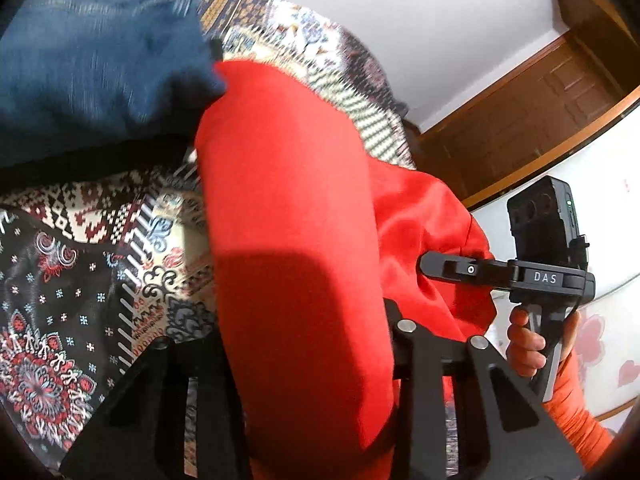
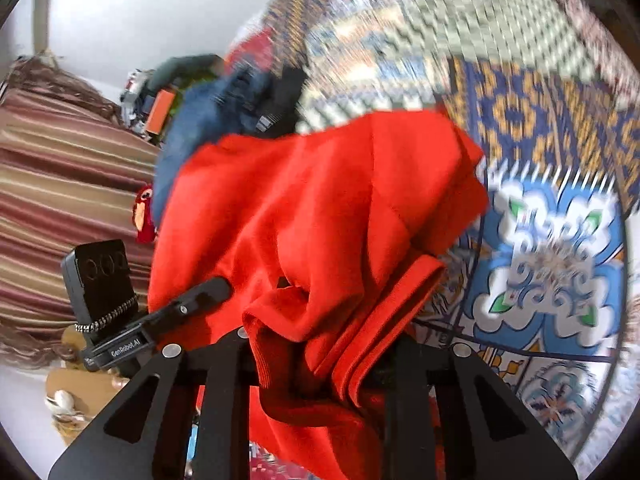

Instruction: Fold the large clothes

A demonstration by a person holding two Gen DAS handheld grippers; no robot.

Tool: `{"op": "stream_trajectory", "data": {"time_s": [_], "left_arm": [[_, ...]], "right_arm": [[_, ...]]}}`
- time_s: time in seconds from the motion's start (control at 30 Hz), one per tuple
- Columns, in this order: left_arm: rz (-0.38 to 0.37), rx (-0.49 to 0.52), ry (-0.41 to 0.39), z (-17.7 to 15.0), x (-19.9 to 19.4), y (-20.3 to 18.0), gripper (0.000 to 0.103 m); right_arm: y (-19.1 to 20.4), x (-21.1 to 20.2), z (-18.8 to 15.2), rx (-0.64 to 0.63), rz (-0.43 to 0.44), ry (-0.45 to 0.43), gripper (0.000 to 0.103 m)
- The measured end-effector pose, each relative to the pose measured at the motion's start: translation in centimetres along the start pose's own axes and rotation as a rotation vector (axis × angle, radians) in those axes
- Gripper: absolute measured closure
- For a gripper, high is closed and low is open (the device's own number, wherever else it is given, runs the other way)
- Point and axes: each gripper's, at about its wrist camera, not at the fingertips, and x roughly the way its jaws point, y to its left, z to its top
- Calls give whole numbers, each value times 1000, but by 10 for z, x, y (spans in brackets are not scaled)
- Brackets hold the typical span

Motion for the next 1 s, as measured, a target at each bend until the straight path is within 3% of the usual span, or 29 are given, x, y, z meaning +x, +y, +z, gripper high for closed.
{"op": "stream_trajectory", "data": {"time_s": [0.17, 0.37, 0.47, 0.73, 0.87, 1.0], "left_arm": [[-28, 47, -98, 15, -47, -23, 68], [3, 159, -241, 46, -114, -53, 68], [8, 177, -301, 59, -144, -47, 68], [31, 70, -385, 128, -191, 34, 68], [65, 46, -400, 156, -179, 77, 68], [137, 14, -373, 166, -157, 132, 67]], "right_arm": [[43, -38, 6, -68, -2, -92, 82], [97, -69, 21, -160, -1, -194, 82], [127, -72, 32, -221, -5, -223, 82], [200, -23, 93, -365, -53, -247, 82], [210, 16, 115, -387, -50, -256, 82], [199, 83, 137, -354, -71, -209, 82]]}}
